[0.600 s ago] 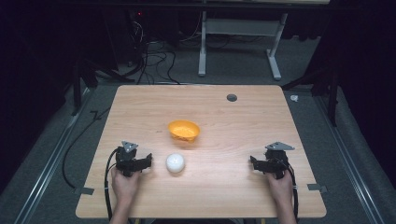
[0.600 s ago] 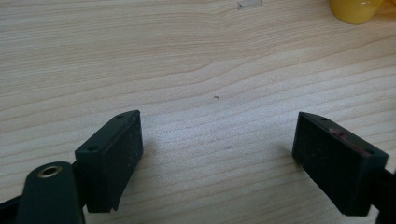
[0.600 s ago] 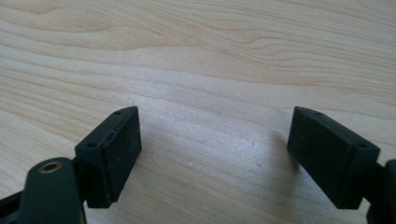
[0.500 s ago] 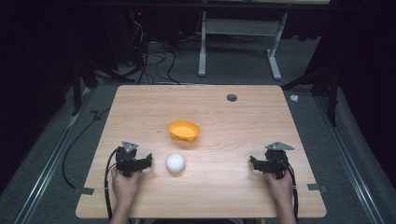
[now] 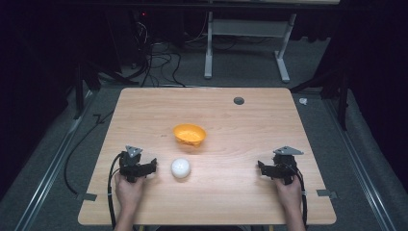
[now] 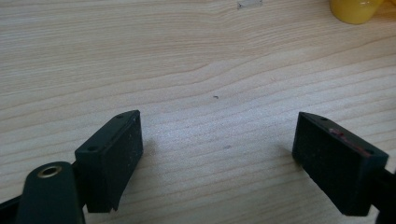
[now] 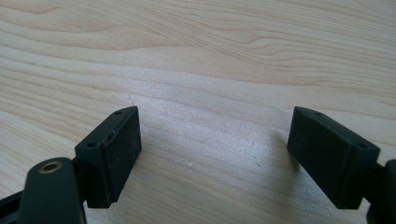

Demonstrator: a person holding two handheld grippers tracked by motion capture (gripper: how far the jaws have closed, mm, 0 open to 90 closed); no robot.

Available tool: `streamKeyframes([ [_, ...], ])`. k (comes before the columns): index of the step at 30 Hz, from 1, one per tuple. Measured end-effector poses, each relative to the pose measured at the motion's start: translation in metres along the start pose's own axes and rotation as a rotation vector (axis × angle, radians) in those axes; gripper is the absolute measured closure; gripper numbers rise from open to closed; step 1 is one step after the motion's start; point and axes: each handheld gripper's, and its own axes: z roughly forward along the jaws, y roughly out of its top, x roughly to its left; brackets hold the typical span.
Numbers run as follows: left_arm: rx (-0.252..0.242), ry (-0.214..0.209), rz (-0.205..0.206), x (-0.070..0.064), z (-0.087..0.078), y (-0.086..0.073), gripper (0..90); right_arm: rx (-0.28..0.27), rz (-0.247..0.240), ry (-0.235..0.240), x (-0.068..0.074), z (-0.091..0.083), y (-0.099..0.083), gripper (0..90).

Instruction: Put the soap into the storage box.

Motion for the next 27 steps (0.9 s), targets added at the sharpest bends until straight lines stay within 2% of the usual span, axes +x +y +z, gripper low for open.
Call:
streamKeyframes([
  [27,0.002,-0.013,0.009,0.0008,-0.0007,-0.0001,16.4,0.000,-0.001,0.001,-0.0002,-0.0001,0.0000,18.3],
])
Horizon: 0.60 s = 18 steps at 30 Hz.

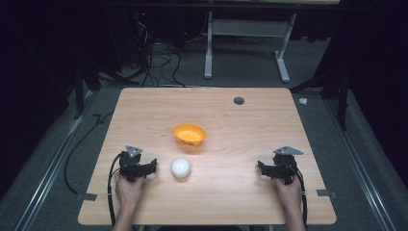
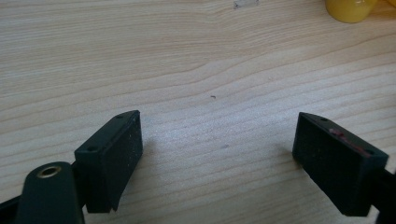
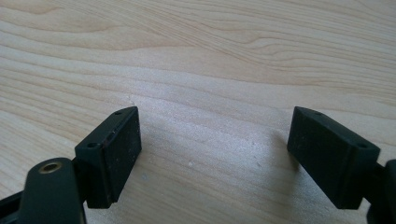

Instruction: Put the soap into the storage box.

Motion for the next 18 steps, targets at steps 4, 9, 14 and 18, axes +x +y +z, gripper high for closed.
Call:
streamKeyframes([
  [4,-0.011,-0.014,-0.014,0.001,-0.003,0.000,16.1,0.000,0.000,0.000,0.000,0.000,0.000,18.4],
  [9,-0.033,-0.033,0.013,-0.001,-0.012,0.003,16.2,0.000,0.000,0.000,0.000,0.000,0.000,18.4],
  [14,-0.027,-0.060,0.026,-0.004,-0.016,0.003,15.6,0.000,0.000,0.000,0.000,0.000,0.000,18.4],
  [18,-0.047,-0.093,0.015,-0.007,-0.022,0.004,15.6,0.000,0.000,0.000,0.000,0.000,0.000,18.4],
])
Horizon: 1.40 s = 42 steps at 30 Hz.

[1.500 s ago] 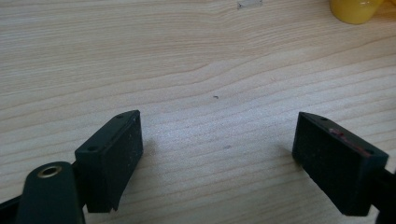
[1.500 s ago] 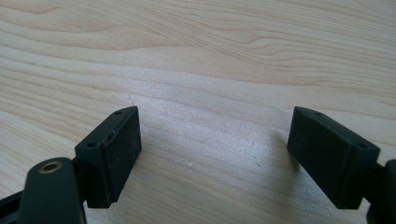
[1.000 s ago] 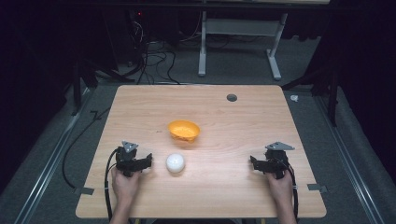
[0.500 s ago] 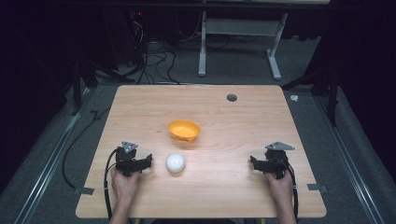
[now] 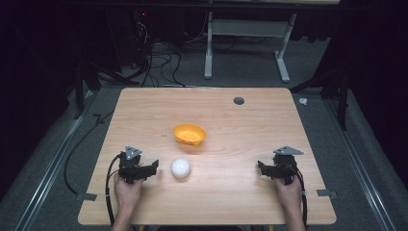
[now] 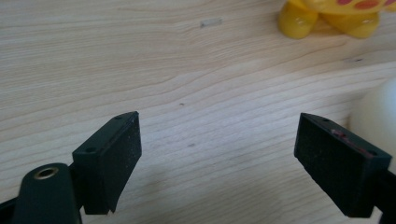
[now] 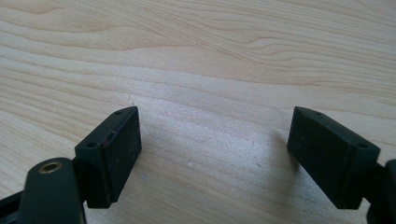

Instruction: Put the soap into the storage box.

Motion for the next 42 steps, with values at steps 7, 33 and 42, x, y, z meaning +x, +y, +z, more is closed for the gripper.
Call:
streamKeyframes([
  [7,-0.015,-0.037,0.037,-0.012,-0.008,0.000,15.8,0.000,0.000,0.000,0.000,0.000,0.000,18.4],
  [33,0.003,-0.168,0.118,-0.052,-0.013,0.007,14.4,0.000,0.000,0.000,0.000,0.000,0.000,18.4],
  [42,0.013,-0.200,0.161,-0.069,-0.007,0.010,14.5,0.000,0.000,0.000,0.000,0.000,0.000,18.4],
])
